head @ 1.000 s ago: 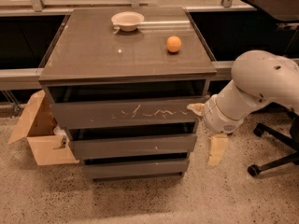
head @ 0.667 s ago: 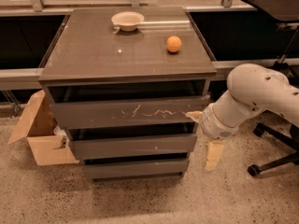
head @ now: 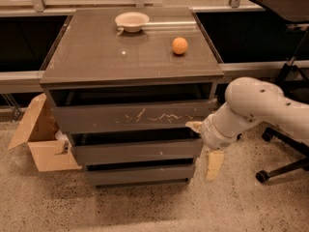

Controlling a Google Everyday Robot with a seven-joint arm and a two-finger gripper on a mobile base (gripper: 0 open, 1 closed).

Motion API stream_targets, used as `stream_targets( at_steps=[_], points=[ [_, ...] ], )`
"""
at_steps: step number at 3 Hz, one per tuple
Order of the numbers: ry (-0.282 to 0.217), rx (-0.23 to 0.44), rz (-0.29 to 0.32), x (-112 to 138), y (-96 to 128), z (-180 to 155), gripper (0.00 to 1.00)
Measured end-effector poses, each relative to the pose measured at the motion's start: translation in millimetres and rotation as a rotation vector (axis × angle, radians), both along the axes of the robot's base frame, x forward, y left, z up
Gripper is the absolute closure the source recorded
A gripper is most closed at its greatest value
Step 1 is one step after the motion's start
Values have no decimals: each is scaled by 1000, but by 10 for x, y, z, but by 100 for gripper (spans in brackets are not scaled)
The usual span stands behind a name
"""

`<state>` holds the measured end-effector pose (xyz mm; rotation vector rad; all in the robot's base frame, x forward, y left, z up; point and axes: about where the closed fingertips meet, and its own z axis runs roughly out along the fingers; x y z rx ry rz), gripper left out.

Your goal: Open middle drawer

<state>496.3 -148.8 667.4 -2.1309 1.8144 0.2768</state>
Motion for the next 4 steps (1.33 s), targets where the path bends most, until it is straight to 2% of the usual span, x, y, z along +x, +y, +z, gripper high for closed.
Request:
stream_targets(
  at_steps=[1,2,3,4],
  points=[
    [0,24,57,101,78,-433,0],
    [30,29,105,283,175,-994,0],
    [65,54,111,426,222,-1359,0],
    [90,108,58,639,234,-1767,0]
  ],
)
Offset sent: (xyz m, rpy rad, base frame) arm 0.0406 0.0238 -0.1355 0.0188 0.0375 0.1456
